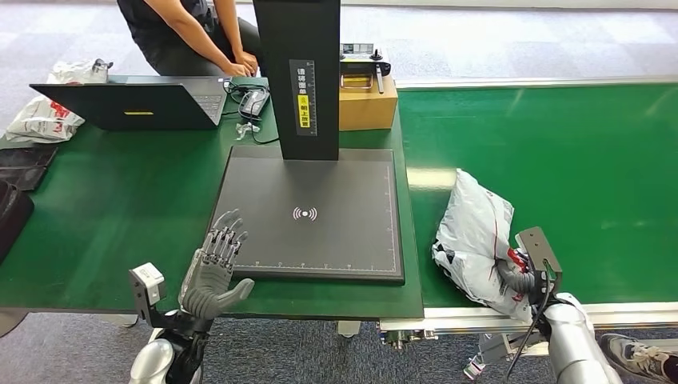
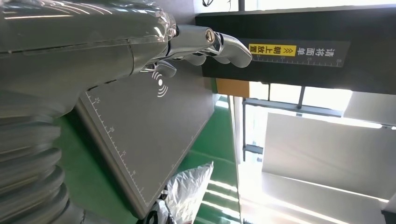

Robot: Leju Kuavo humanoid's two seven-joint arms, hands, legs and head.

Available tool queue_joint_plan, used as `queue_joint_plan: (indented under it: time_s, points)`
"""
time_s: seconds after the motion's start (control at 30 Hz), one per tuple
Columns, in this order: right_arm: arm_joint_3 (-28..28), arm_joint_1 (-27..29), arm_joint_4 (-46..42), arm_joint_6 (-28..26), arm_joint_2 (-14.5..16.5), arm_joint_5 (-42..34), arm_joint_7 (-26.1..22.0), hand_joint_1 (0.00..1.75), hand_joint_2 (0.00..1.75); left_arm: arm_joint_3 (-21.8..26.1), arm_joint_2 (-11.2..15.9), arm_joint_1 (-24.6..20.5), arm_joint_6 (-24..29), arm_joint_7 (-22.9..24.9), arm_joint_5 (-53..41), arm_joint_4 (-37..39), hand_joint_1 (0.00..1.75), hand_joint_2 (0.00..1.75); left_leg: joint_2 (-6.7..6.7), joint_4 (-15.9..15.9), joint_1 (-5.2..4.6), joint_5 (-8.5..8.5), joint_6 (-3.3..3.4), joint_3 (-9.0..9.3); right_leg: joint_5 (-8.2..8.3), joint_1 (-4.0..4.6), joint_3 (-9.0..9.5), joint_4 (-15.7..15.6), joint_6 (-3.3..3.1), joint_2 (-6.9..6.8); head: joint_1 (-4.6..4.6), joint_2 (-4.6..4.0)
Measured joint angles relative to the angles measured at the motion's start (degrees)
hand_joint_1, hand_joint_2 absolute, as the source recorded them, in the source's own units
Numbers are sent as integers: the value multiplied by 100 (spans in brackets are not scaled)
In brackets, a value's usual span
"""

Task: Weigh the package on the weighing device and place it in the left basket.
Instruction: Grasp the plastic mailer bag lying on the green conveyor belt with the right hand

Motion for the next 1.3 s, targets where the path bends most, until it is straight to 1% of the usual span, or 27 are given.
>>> queue_joint_plan:
  time_s: [0.1,0.2,0.3,0.47,0.57,0.7,0.87,1.0,1.13,1.23,1.3]
  points:
    - [105,161,-272,-475,33,267,-134,175,175,5,0,29,14,-1,0,-12,0,175,-12,0,0,1,-1,-7,-2,0,-3,1,1,-11,0,0]
    - [253,404,-737,-915,87,595,-110,175,175,11,0,83,16,0,-1,-57,0,175,-23,0,0,2,-1,-21,-3,-1,-14,2,2,-20,0,0]
    - [340,587,-1131,-1011,127,692,-51,175,175,15,-1,107,14,0,-2,-90,0,175,-25,0,-1,3,-3,-38,-3,-2,-31,3,2,-21,0,0]
    - [420,746,-1440,-1049,160,722,-38,175,175,20,-2,127,11,0,-2,-96,0,175,-25,0,-1,3,-3,-53,-3,-3,-48,3,2,-21,-1,0]
    - [441,883,-1682,-1258,176,869,-178,175,175,21,-2,130,1,0,-3,-96,0,175,-29,0,-1,3,-3,-61,-3,-3,-55,3,2,-25,0,0]
    - [453,1271,-2572,-1689,234,1268,-373,175,175,23,-8,132,-44,-1,-37,-98,0,175,-32,-1,-1,3,-3,-74,-4,-3,-68,5,0,-28,0,0]
    - [540,1665,-3874,-2016,304,1843,-351,175,175,23,-15,132,-68,-24,-73,-112,0,175,-30,-1,-1,3,-4,-80,-7,-3,-79,11,-4,-26,0,0]
    - [654,1712,-4495,-2391,319,2365,-258,175,175,31,-15,133,-70,-37,-85,-156,0,175,-29,-1,-1,4,-5,-80,-7,-3,-79,13,-5,-25,-1,0]
    - [750,1697,-4822,-2985,319,2913,-49,175,175,45,-15,175,-64,-38,-87,-249,0,175,-30,-1,-1,4,-6,-80,-7,-3,-79,15,-5,-26,-1,0]
    - [767,1648,-4911,-3399,319,3073,74,175,175,70,-15,239,-63,-43,-87,-337,0,175,-30,-1,-1,4,-6,-80,-7,-3,-79,15,-5,-25,0,0]
    - [774,1595,-4924,-3536,319,3051,59,175,175,92,-15,276,-58,-59,-85,-393,0,175,-30,-1,-2,4,-6,-81,-7,-3,-79,15,-5,-25,1,0]
